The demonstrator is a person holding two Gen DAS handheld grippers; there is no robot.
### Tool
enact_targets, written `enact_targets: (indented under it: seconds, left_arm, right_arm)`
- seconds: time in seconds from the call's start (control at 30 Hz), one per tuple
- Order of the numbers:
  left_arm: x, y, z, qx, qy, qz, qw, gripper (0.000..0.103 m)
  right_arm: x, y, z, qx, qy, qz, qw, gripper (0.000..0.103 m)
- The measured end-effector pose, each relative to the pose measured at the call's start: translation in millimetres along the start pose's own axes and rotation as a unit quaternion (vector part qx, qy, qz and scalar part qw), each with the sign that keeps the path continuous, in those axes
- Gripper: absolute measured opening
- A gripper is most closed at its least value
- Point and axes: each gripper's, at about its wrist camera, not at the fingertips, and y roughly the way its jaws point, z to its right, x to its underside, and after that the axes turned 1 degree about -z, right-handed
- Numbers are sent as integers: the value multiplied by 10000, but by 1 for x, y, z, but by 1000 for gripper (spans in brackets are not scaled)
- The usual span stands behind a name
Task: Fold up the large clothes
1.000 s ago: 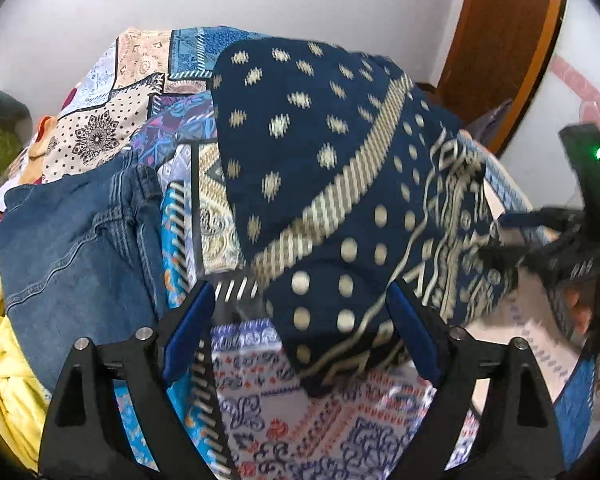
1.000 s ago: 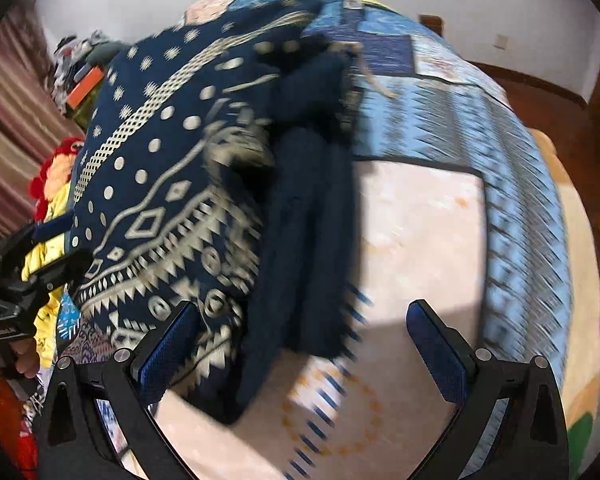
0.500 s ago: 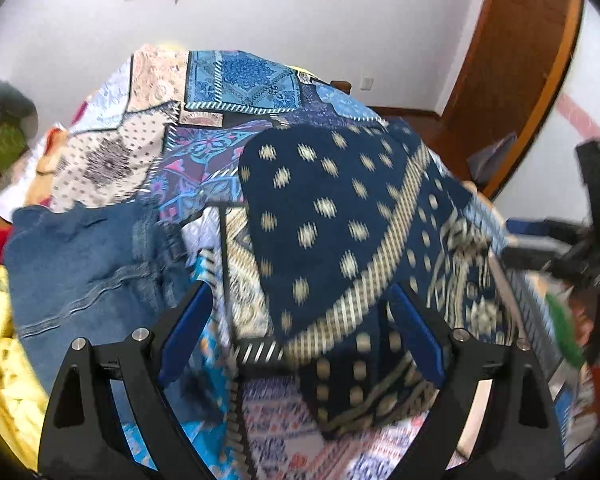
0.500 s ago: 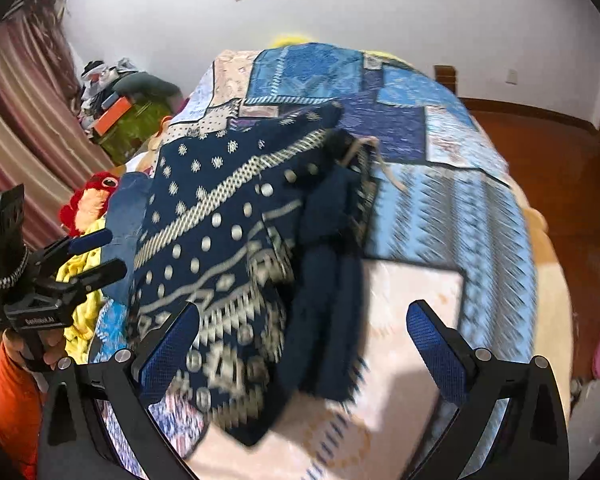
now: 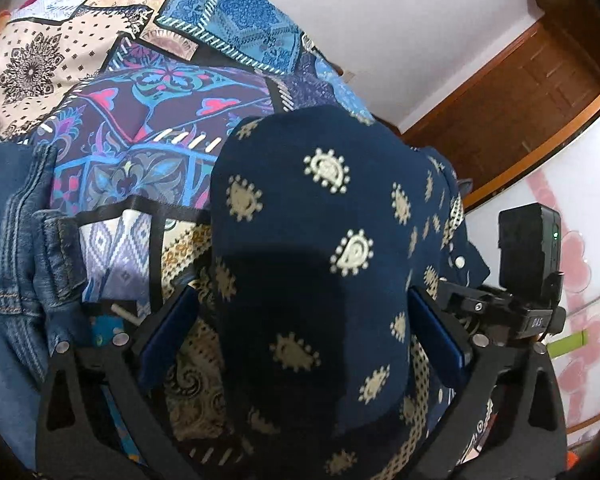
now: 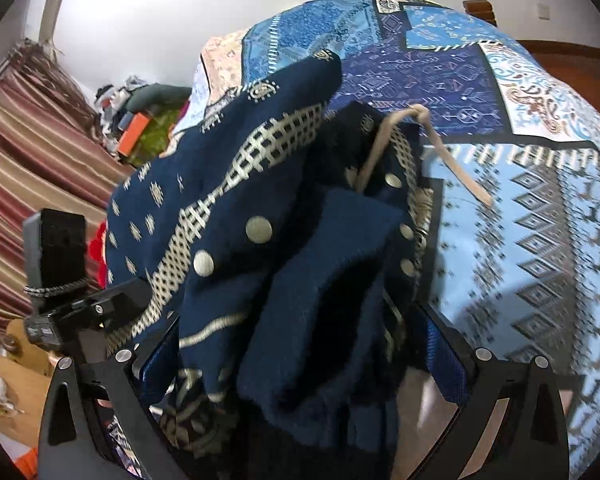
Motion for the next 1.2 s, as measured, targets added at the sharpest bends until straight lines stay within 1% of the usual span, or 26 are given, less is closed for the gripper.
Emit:
enact_targets:
  seconds: [0.03,0.07,0.1,0.13,0.17,0.27,0.37,0.5,0.6,0.63,0.7,0.8,0.9,1.03,1.1,1.2]
  left_arm:
    - [1,-1,2,57,38,32,10000,91]
    - [2,-2,4,310,37,-8,9995,73]
    - [2,-5,5,407,-21,-8,9992,72]
    - [3,-7,7,403,-8,5,9992,66]
    - [4,-10,10,382,62,20,9992,63]
    - [9,-23,23,248,283,114,9992,53]
    - [20,-47,35,159,537,388,9977,50]
    - [30,-87,36,186,533,675,9961,49]
    - [31,-125,38,95,631,888,9940,49]
    - [32,-144,38,47,676,1018,9925,49]
    - [35,-174,37,-20,730,1210,9900,49]
    - [36,-209,29,-123,775,1405,9870,49]
    - [39,-241,13,-236,766,1545,9847,49]
    - [44,-271,-19,-398,704,1666,9827,49]
    - [44,-277,-43,-474,594,1651,9833,49]
    - [40,-274,-77,-566,415,1572,9851,49]
  right_arm:
    - [-2,1,-2,-33,20,6,10000,92]
    - [-1,1,-3,-32,47,35,10000,85]
    - [0,-1,-5,-33,84,76,9999,82]
    - [3,-4,-8,-41,99,132,9999,73]
    - [5,-8,-10,-47,105,169,9998,61]
    - [13,-25,-22,0,158,305,9994,44]
    - [19,-41,-48,80,-64,422,9991,41]
    - [25,-58,-92,118,-381,513,9979,39]
    - [27,-70,-131,101,-649,628,9959,39]
    - [27,-74,-149,74,-758,685,9947,39]
    - [25,-76,-176,-13,-893,758,9931,39]
    - [24,-75,-213,-128,-1065,825,9908,39]
    - [23,-63,-251,-199,-1268,854,9880,39]
    - [19,-37,-281,-314,-1377,788,9868,39]
    - [17,-15,-290,-367,-1374,698,9874,39]
    - [10,25,-295,-349,-1341,526,9890,39]
